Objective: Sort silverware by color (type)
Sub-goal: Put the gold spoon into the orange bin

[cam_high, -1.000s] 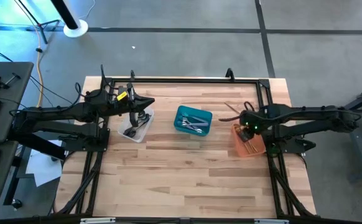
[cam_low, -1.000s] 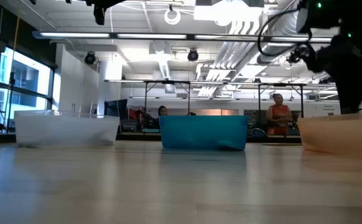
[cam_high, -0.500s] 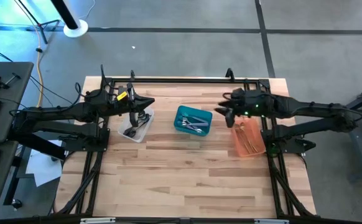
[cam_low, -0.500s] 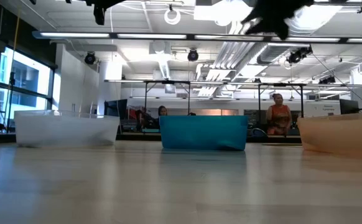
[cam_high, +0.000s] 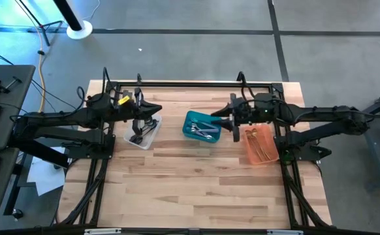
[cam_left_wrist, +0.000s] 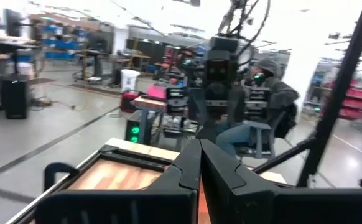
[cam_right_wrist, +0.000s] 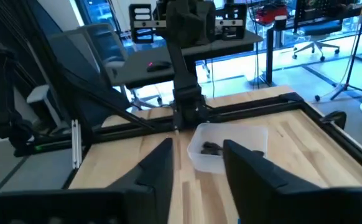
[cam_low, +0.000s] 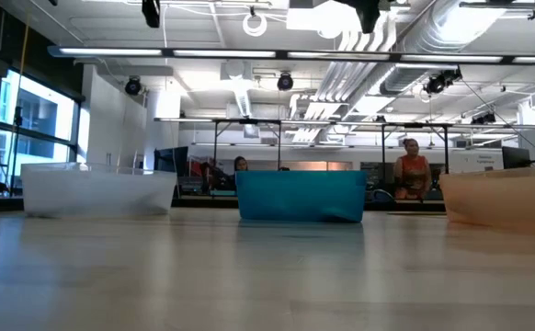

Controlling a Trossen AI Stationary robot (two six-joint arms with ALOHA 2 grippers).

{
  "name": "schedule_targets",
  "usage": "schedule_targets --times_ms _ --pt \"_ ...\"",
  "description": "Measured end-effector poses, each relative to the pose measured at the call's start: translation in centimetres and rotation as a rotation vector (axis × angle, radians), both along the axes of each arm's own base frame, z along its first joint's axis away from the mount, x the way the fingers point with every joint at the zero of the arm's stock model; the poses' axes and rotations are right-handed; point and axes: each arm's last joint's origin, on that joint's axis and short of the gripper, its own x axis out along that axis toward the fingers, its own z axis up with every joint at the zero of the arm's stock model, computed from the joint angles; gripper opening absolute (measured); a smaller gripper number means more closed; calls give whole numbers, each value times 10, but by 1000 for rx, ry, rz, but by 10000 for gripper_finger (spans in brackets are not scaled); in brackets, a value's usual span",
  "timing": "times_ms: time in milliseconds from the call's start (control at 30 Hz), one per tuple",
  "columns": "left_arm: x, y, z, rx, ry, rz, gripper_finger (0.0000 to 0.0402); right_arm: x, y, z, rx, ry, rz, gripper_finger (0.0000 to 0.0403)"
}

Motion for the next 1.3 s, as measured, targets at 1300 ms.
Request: schedule_targets --times_ms 1300 --pt "11 -8 -6 86 39 -70 0 3 0 5 -30 -58 20 0"
